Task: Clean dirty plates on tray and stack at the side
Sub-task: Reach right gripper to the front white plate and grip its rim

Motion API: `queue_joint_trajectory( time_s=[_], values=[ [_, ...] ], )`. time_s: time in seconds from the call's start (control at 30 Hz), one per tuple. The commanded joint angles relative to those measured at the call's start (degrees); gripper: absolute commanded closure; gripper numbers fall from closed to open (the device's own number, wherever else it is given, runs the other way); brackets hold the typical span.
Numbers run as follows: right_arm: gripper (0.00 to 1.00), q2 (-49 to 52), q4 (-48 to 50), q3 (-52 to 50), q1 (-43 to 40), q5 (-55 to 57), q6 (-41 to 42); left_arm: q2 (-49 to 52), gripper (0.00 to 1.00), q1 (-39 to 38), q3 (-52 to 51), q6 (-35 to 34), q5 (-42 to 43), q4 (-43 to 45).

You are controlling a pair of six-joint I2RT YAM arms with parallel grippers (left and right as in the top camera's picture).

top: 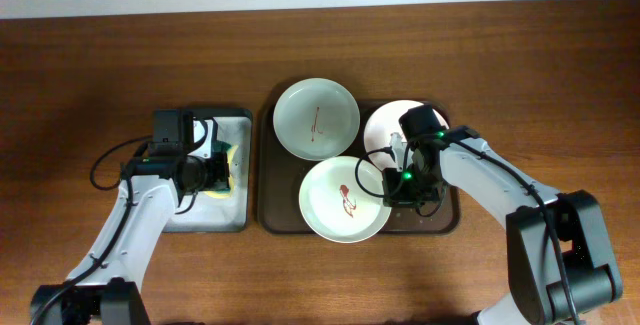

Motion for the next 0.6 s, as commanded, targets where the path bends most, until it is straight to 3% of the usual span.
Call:
queue_joint_trajectory(
  time_s=[0.0, 0.07, 0.57],
  values=[
    [0.90, 0.5, 0.1, 1.1, 0.4, 2.3, 2.0, -1.2, 1.00, -0.1, 1.0, -0.8, 0.9, -0.4],
    [0.96, 0.5, 0.1, 1.1, 0.4, 2.3, 2.0, -1.2, 1.00, -0.1, 1.0, -0.8, 0.9, -0.6],
    [0.96, 0.5, 0.9, 1.1, 0.4, 2.2, 4.3, -1.2, 1.00, -0.1, 1.0, -0.8, 1.3, -0.9]
  ],
)
